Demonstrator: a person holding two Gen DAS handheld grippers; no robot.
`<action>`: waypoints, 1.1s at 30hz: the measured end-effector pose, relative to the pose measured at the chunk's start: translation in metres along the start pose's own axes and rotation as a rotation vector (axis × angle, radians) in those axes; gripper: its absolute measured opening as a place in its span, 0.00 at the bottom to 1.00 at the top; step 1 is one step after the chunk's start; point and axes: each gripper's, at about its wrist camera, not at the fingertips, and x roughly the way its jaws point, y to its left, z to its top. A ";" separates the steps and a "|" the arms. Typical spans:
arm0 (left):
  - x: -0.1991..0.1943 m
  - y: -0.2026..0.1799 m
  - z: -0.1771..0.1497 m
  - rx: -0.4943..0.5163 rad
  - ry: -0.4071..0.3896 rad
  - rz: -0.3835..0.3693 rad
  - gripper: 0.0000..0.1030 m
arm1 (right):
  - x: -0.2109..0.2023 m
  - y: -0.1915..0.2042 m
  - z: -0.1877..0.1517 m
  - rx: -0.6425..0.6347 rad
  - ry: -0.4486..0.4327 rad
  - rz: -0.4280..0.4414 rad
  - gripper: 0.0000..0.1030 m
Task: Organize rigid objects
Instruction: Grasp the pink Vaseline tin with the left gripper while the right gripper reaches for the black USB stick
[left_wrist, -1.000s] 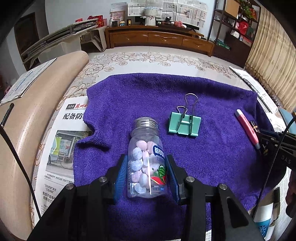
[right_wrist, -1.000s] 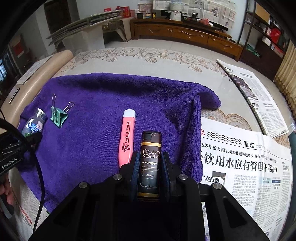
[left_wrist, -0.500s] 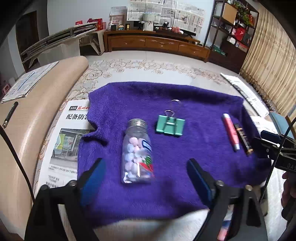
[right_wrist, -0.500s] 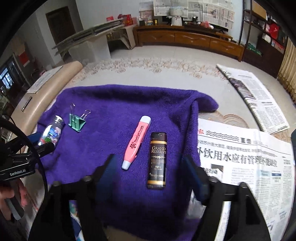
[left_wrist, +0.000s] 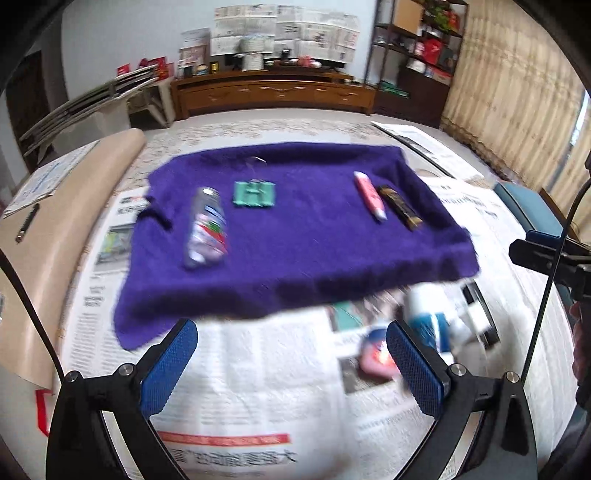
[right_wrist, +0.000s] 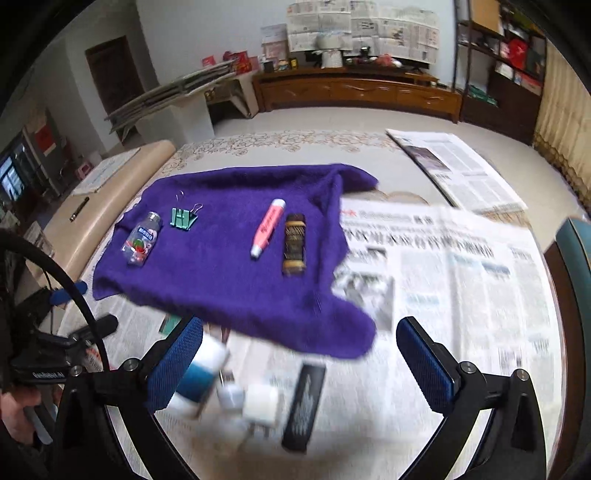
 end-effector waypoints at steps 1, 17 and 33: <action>0.003 -0.004 -0.005 0.012 0.004 -0.022 1.00 | -0.004 -0.003 -0.006 0.010 0.001 -0.003 1.00; 0.029 -0.038 -0.031 0.185 0.025 -0.096 0.98 | -0.007 -0.040 -0.071 0.091 0.028 -0.060 1.00; 0.029 -0.057 -0.036 0.284 -0.015 -0.132 0.47 | -0.001 -0.045 -0.078 0.097 0.048 -0.064 1.00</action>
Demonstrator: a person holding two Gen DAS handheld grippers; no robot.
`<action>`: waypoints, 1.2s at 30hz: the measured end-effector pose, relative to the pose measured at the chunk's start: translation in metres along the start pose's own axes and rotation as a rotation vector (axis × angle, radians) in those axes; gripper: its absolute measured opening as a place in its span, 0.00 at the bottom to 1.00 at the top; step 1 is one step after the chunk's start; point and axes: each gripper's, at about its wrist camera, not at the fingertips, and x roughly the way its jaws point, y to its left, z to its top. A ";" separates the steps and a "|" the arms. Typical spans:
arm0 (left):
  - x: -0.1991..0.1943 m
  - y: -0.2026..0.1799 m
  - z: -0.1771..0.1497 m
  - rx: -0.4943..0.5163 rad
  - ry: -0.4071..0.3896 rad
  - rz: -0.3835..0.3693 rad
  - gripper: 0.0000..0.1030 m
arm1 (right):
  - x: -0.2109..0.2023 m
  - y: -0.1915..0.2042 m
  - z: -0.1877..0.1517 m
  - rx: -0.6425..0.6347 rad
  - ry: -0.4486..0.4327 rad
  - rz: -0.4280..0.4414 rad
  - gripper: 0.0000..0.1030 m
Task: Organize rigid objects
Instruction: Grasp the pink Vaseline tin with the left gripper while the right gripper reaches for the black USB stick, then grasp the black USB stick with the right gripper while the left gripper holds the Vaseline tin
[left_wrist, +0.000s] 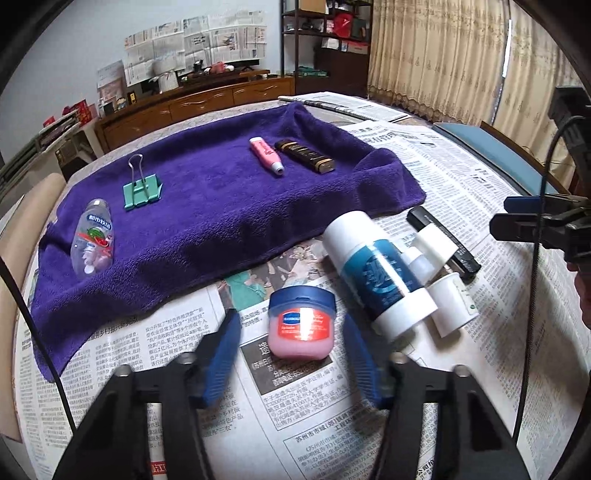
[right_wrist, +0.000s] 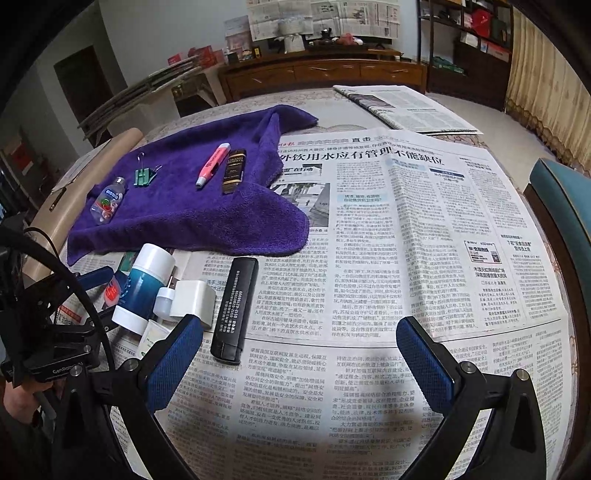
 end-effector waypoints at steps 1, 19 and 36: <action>-0.001 0.000 0.000 0.002 -0.001 -0.007 0.44 | 0.000 -0.001 0.000 0.004 0.002 0.000 1.00; -0.026 0.028 -0.011 -0.129 -0.013 -0.008 0.34 | 0.010 0.015 0.009 -0.046 -0.013 -0.028 1.00; -0.038 0.039 -0.014 -0.162 -0.017 -0.032 0.34 | 0.042 0.045 0.008 -0.109 0.007 -0.097 0.85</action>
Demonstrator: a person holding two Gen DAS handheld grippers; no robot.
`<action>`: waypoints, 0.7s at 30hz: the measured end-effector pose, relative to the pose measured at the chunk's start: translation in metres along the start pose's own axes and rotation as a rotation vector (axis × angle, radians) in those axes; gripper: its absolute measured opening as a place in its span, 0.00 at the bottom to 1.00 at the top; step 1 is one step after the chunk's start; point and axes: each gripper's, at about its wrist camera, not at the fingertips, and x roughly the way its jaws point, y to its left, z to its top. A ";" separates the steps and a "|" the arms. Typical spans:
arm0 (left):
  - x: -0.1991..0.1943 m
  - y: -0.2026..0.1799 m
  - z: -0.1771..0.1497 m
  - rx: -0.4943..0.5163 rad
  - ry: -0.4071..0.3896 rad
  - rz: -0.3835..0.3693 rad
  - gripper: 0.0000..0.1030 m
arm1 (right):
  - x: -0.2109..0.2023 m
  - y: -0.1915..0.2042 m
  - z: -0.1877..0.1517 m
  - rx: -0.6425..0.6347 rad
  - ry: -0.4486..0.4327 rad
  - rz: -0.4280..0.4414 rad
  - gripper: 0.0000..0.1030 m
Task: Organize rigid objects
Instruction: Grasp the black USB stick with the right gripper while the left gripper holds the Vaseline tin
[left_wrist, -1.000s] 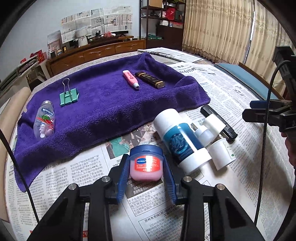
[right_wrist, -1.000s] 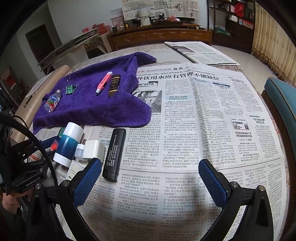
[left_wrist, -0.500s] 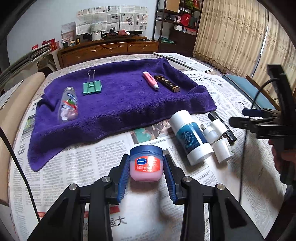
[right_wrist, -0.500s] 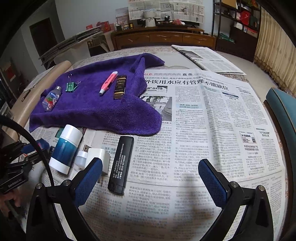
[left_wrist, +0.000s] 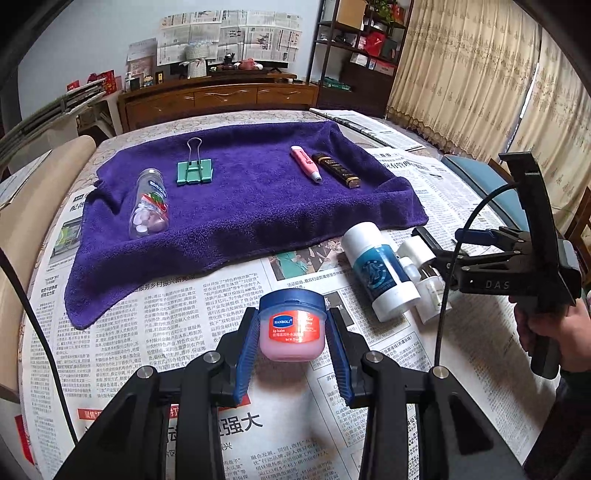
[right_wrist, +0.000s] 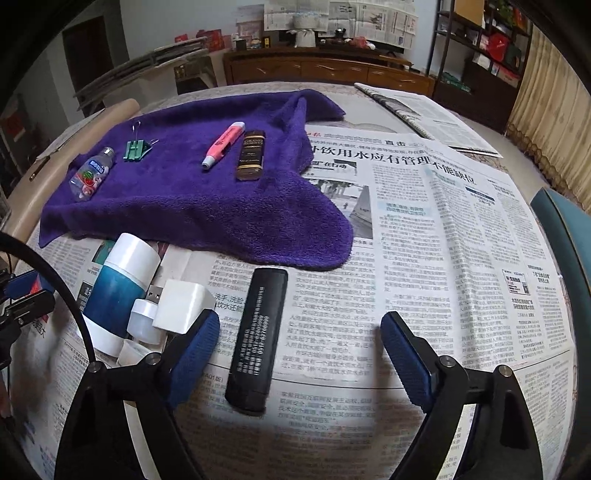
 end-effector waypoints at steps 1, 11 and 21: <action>0.000 0.000 0.000 -0.001 0.000 -0.001 0.34 | 0.000 0.002 -0.001 -0.006 -0.001 0.000 0.83; 0.003 0.000 0.000 -0.011 0.008 0.007 0.34 | -0.002 0.016 -0.003 -0.035 -0.058 0.020 0.42; -0.003 0.004 0.002 -0.028 -0.015 0.013 0.34 | -0.007 0.019 -0.005 -0.045 -0.027 0.084 0.21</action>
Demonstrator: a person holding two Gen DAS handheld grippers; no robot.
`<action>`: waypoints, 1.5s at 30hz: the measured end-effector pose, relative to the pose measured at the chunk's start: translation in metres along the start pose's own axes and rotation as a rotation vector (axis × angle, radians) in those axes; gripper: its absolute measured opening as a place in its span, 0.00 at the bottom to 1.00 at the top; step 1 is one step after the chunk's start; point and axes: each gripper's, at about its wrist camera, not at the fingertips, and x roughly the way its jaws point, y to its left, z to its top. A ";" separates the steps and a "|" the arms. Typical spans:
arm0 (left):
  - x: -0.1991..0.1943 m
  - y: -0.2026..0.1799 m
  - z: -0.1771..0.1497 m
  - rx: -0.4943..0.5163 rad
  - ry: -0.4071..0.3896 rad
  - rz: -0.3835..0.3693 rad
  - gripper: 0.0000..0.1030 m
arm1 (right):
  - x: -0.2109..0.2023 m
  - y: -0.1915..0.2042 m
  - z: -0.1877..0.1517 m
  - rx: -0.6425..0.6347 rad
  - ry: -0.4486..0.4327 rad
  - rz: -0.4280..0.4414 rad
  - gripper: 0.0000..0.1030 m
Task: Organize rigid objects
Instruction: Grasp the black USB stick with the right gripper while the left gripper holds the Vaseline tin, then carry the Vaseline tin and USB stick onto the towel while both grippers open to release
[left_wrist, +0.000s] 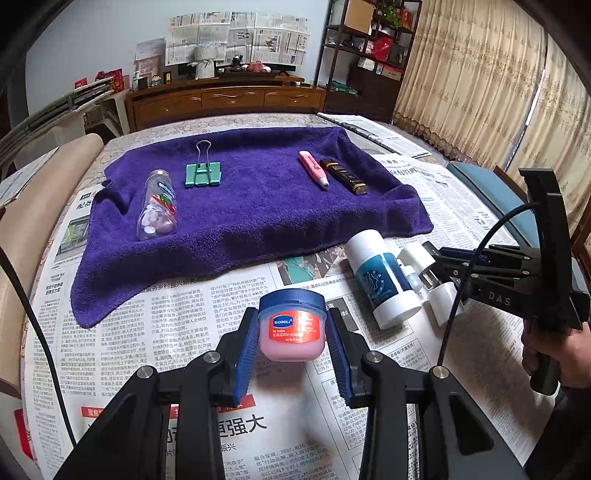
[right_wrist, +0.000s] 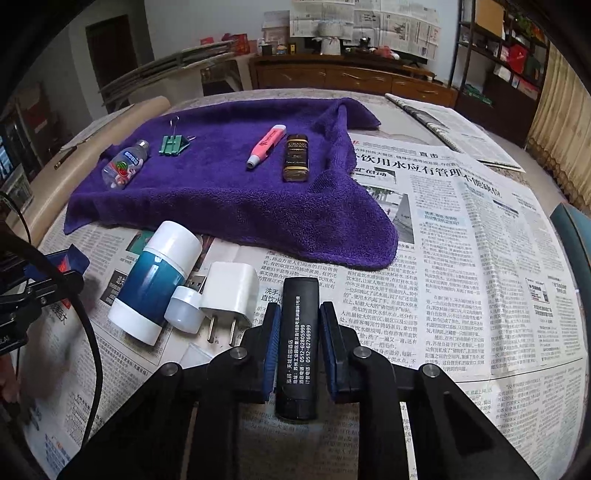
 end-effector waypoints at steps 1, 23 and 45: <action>-0.001 0.001 0.000 -0.009 -0.007 0.004 0.34 | -0.002 -0.002 0.000 0.009 0.000 -0.002 0.21; -0.015 0.005 0.034 -0.027 -0.047 0.008 0.34 | -0.031 -0.021 0.024 0.084 -0.057 0.077 0.21; 0.041 0.044 0.107 -0.035 -0.036 0.063 0.34 | 0.013 0.020 0.123 -0.040 -0.045 0.127 0.21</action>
